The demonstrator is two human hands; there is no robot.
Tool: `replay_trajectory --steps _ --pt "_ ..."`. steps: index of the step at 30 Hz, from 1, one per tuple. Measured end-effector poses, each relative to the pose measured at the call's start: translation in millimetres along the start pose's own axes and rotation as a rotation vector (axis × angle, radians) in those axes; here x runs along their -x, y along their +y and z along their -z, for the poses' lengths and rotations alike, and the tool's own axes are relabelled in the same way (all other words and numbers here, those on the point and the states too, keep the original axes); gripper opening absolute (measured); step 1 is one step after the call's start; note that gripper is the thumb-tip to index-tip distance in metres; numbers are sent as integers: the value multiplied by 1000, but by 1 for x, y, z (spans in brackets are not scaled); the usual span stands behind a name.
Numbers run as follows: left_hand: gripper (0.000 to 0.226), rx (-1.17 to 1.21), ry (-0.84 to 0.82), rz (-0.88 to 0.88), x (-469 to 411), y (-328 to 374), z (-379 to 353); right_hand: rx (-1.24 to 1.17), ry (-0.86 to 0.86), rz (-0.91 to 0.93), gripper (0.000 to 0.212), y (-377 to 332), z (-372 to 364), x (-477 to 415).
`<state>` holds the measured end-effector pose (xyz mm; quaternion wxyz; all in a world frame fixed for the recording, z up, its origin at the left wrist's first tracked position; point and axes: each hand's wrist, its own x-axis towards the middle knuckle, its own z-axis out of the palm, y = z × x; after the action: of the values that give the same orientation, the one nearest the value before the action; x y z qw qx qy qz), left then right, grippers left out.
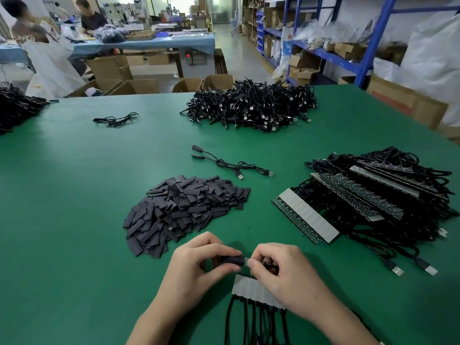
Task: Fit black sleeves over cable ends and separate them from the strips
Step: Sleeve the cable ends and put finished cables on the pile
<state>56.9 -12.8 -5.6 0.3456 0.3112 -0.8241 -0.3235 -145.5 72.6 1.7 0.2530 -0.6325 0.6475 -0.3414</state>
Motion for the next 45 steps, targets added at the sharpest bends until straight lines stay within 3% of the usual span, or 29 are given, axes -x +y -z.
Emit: replay_trajectory --steps 21,36,45 --pt "21 -58 -62 5 3 0 -4 39 -168 -53 23 2 9 0" --pt "22 50 -174 59 1 -7 -4 -53 -222 -121 21 3 14 -1" --pt "23 34 -146 40 1 -7 -6 -55 -223 -119 22 2 15 0"
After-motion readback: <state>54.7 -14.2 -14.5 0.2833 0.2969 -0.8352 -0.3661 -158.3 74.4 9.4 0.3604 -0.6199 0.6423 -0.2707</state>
